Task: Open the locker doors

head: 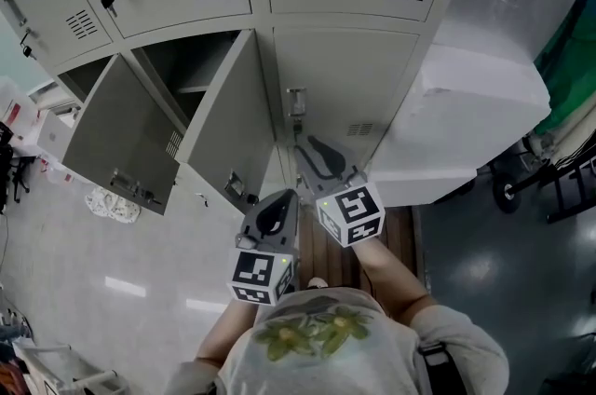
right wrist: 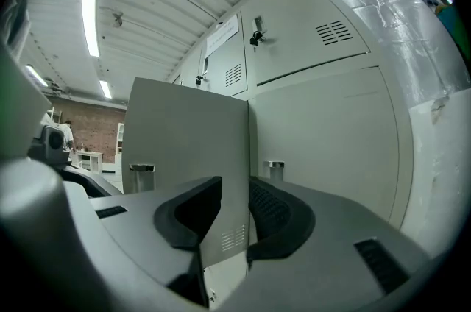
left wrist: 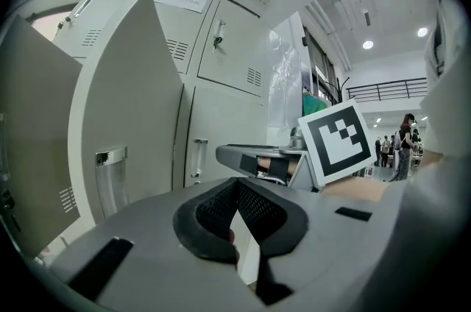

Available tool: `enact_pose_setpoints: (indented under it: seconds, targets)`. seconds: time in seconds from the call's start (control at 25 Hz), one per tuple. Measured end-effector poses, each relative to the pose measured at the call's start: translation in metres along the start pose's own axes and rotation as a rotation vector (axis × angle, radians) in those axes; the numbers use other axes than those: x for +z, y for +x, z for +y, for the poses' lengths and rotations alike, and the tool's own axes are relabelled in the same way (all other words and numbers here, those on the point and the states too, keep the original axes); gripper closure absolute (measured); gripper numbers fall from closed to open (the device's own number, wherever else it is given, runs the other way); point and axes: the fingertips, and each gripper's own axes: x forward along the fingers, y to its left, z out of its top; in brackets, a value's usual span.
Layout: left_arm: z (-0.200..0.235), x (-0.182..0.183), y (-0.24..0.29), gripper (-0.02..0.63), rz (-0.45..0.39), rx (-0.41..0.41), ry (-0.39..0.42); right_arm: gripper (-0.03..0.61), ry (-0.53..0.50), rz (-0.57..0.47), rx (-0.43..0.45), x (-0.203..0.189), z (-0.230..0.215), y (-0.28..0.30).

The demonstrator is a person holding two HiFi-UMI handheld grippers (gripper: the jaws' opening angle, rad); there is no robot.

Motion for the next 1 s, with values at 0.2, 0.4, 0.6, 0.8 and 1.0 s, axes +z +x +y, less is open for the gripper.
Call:
enact_pose_setpoints:
  seconds: [0.2,0.4,0.6,0.8,1.0]
  targets:
    - [0.003,-0.002,0.002,0.586,0.006,0.007,-0.003,0.462,-0.009,0.012,0.004,-0.003,-0.002,0.013]
    - [0.008,-0.003,0.005,0.586,0.013,0.014,-0.008,0.422,0.0,0.034,-0.001,-0.007,-0.007,0.029]
    - [0.013,-0.003,0.008,0.586,0.019,0.014,-0.007,0.416,-0.005,0.063,-0.013,-0.016,-0.013,0.044]
    - [0.016,-0.003,0.012,0.586,0.023,0.013,-0.007,0.41,-0.009,0.076,-0.03,-0.021,-0.021,0.057]
    - [0.019,-0.003,0.015,0.586,0.027,0.012,-0.013,0.41,-0.01,0.094,-0.05,-0.027,-0.028,0.073]
